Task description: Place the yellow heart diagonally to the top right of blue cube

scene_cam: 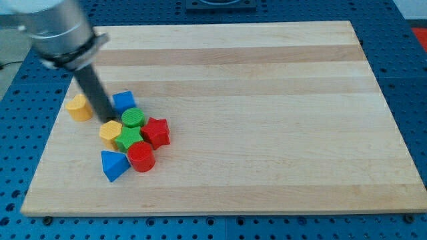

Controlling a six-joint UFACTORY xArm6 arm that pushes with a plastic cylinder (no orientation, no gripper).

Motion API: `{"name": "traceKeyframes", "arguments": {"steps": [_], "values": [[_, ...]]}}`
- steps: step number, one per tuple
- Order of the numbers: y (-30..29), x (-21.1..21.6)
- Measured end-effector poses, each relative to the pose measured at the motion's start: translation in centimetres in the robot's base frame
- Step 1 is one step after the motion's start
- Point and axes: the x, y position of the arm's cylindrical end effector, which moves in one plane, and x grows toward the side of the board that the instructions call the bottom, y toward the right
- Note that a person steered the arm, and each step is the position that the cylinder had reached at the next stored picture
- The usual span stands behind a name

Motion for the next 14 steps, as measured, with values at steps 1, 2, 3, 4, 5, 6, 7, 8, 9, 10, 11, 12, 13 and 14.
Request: {"name": "traceKeyframes", "arguments": {"steps": [1, 2, 3, 4, 5, 6, 7, 8, 9, 10, 11, 12, 13, 14], "values": [[3.5, -1.5], [1.7, -0.8], [-4.0, -0.5], [-4.4, 3.6], [-9.4, 2.7], [-7.0, -0.8], [-4.0, -4.1], [-4.0, -7.7], [-3.7, -9.0], [-1.4, -11.4], [0.8, -12.4], [0.0, -12.5], [-6.3, -12.5], [-8.0, -15.2]]}}
